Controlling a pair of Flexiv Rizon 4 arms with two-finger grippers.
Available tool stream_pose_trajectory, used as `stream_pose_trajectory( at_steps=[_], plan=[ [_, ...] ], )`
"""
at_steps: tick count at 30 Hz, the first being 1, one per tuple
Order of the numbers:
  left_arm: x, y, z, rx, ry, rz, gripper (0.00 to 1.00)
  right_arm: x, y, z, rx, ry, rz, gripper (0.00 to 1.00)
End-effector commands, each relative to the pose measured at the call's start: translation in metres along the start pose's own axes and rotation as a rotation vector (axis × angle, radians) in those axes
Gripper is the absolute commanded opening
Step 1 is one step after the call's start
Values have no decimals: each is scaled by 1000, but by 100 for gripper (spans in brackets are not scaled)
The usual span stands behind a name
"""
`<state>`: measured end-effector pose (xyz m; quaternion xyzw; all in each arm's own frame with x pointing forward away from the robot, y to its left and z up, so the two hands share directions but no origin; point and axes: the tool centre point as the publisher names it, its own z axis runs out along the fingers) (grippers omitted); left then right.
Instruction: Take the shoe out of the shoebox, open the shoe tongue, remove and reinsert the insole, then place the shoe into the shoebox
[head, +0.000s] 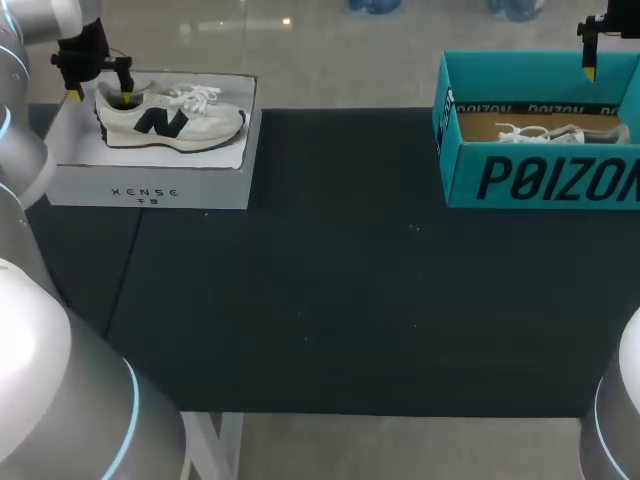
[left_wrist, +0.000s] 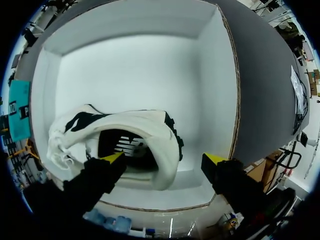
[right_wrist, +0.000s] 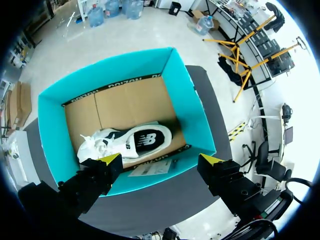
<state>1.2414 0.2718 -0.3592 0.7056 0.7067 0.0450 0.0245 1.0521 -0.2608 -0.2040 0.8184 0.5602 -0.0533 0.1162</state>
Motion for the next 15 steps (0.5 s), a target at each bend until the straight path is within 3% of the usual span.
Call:
stream_pose_trajectory(
  at_steps=[1, 9, 10, 12, 15],
  plan=[
    [1, 12, 3, 186, -2, -4, 100, -1, 0, 0, -1, 0, 0, 100],
    [3, 10, 2, 190, -8, -18, 100, -1, 0, 0, -1, 0, 0, 100],
    [3, 10, 2, 188, -7, -16, 95, -1, 0, 0, -1, 0, 0, 100],
    [3, 11, 0, 183, -6, -16, 55, -1, 0, 0, -1, 0, 0, 100],
    [4, 14, -1, 176, -3, -18, 29, -1, 0, 0, -1, 0, 0, 100]
  ],
)
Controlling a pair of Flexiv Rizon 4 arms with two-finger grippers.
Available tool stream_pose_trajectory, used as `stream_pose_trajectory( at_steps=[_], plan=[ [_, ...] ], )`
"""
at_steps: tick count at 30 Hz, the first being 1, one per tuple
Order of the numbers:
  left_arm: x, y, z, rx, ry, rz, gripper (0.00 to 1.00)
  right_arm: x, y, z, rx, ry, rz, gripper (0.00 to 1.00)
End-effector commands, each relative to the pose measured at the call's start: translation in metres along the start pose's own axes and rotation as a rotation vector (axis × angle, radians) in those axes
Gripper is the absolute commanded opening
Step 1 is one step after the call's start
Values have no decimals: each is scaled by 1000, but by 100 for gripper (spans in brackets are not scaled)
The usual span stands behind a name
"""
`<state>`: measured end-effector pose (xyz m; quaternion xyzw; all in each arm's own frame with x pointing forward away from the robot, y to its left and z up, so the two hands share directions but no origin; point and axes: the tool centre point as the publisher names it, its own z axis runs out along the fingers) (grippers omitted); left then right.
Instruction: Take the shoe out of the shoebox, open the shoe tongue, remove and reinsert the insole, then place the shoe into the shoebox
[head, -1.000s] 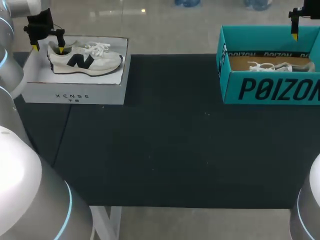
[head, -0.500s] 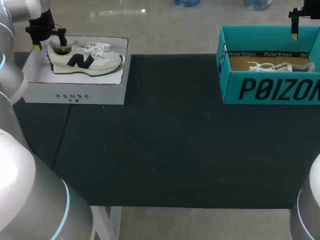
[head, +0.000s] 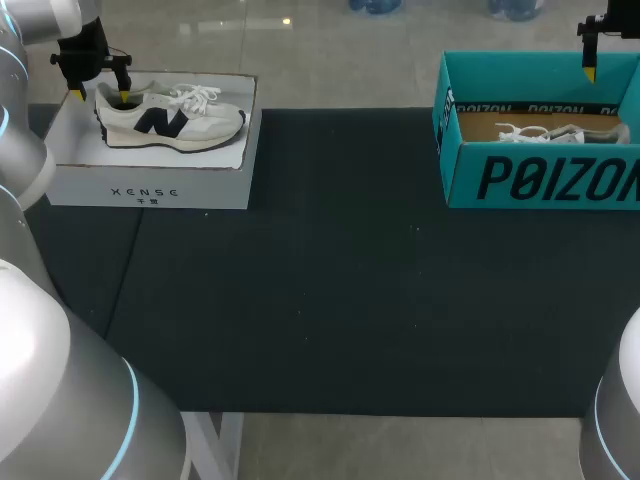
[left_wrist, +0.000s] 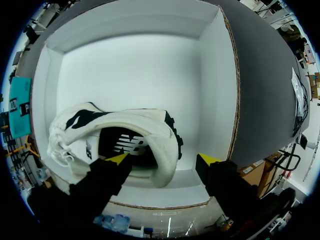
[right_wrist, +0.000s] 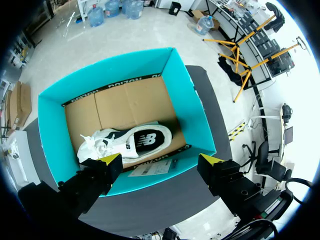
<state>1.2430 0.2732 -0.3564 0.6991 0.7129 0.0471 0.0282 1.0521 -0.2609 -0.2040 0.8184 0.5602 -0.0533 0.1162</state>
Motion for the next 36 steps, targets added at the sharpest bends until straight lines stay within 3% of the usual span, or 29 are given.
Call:
stream_pose_trajectory(
  at_steps=[1, 4, 6, 22, 31, 36],
  plan=[
    [3, 13, 1, 182, 0, -1, 26, 0, 0, 0, -1, 0, 0, 100],
    [2, 14, 0, 176, 2, 4, 15, 0, 0, 0, -1, 0, 0, 100],
    [2, 14, 0, 173, 4, 12, 0, 0, 0, 0, -1, 0, 0, 100],
    [5, 11, 0, 163, -3, 33, 0, 0, 0, 0, -1, 0, 0, 100],
    [4, 8, -32, 98, -33, 82, 0, 0, 0, 0, -1, 0, 0, 100],
    [1, 2, -63, 53, -86, 98, 0, 0, 0, 0, -1, 0, 0, 100]
  ],
)
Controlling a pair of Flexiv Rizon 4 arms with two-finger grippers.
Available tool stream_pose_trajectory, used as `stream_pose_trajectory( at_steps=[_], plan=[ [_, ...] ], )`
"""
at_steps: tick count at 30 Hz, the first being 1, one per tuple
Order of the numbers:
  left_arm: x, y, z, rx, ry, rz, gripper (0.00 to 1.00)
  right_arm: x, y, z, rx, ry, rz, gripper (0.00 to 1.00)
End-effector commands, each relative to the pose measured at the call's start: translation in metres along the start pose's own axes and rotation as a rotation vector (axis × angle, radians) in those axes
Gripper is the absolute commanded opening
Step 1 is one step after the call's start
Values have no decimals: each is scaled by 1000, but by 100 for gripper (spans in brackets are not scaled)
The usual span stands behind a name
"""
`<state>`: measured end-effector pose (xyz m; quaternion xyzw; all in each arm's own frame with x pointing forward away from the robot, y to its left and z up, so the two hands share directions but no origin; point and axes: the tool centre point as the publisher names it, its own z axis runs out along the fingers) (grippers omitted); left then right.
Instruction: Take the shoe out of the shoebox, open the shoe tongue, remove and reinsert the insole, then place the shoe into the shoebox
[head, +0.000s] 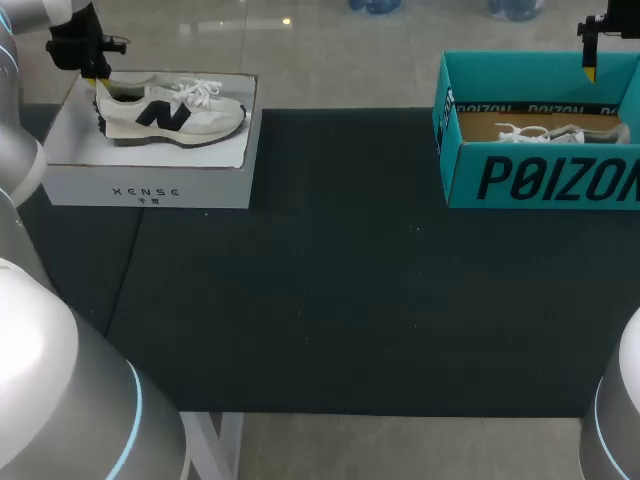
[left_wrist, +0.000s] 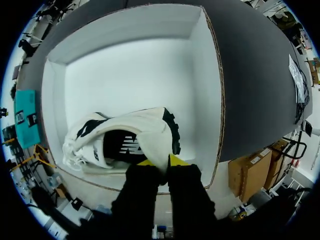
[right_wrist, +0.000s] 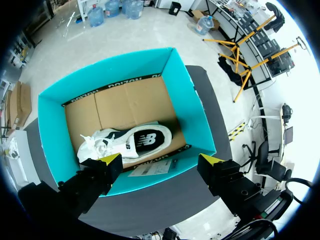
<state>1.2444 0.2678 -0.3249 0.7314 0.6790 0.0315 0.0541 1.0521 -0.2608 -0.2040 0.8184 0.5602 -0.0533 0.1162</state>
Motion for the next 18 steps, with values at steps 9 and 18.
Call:
stream_pose_trajectory(
  at_steps=[9, 18],
  plan=[
    [-8, -16, -93, -32, -95, 35, 0, -1, 0, 0, -1, 0, 0, 100],
    [-32, -49, -163, -175, -115, 96, 0, -1, 0, 0, -1, 0, 0, 100]
  ],
)
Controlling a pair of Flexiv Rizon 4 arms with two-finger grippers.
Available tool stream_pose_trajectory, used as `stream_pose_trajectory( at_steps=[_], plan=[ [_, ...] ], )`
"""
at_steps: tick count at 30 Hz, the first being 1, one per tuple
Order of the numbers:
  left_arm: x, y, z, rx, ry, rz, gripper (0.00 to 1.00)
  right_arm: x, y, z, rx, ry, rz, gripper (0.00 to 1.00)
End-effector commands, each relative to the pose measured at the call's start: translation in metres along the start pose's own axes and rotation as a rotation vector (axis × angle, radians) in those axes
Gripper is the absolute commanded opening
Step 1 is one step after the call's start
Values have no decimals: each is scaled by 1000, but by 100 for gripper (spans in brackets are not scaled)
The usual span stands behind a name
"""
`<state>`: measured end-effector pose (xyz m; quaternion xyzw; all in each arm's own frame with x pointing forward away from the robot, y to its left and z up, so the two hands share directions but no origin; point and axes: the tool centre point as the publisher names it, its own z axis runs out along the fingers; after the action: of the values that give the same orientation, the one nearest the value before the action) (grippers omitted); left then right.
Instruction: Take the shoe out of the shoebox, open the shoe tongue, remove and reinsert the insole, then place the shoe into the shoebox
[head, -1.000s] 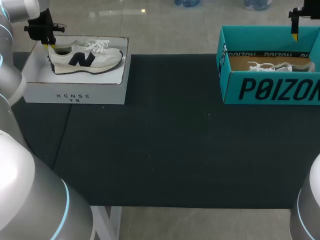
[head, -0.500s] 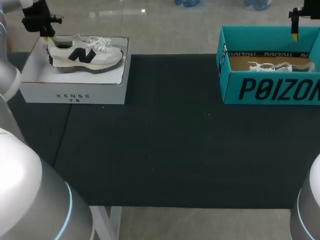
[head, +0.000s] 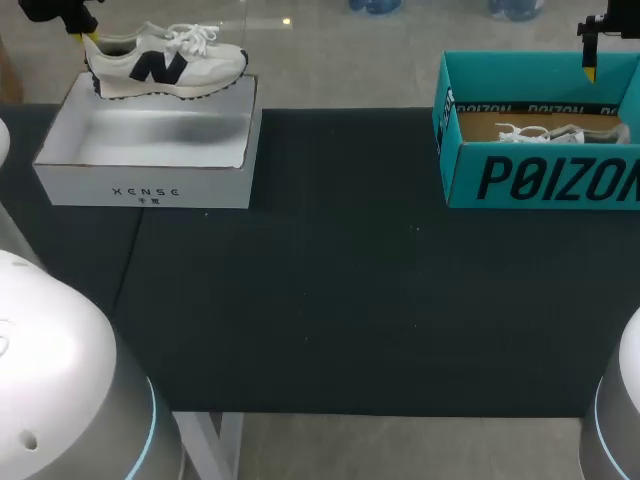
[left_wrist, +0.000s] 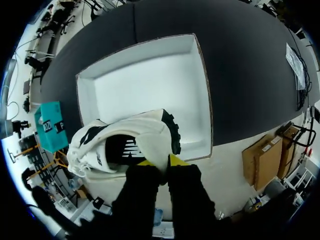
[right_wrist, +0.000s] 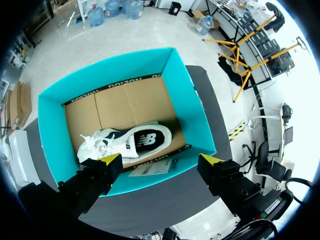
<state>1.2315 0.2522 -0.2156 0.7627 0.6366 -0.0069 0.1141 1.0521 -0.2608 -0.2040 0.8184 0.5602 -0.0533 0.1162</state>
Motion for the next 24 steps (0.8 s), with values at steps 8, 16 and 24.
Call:
stream_pose_trajectory(
  at_steps=[8, 16, 24],
  plan=[
    [-76, -107, -93, -224, 22, 63, 0, -1, 0, 0, -1, 0, 0, 100],
    [-132, -177, -89, -249, 67, 117, 0, -1, 0, 0, -1, 0, 0, 100],
    [-180, -238, -70, -277, 90, 122, 0, -1, 0, 0, -1, 0, 0, 100]
  ],
)
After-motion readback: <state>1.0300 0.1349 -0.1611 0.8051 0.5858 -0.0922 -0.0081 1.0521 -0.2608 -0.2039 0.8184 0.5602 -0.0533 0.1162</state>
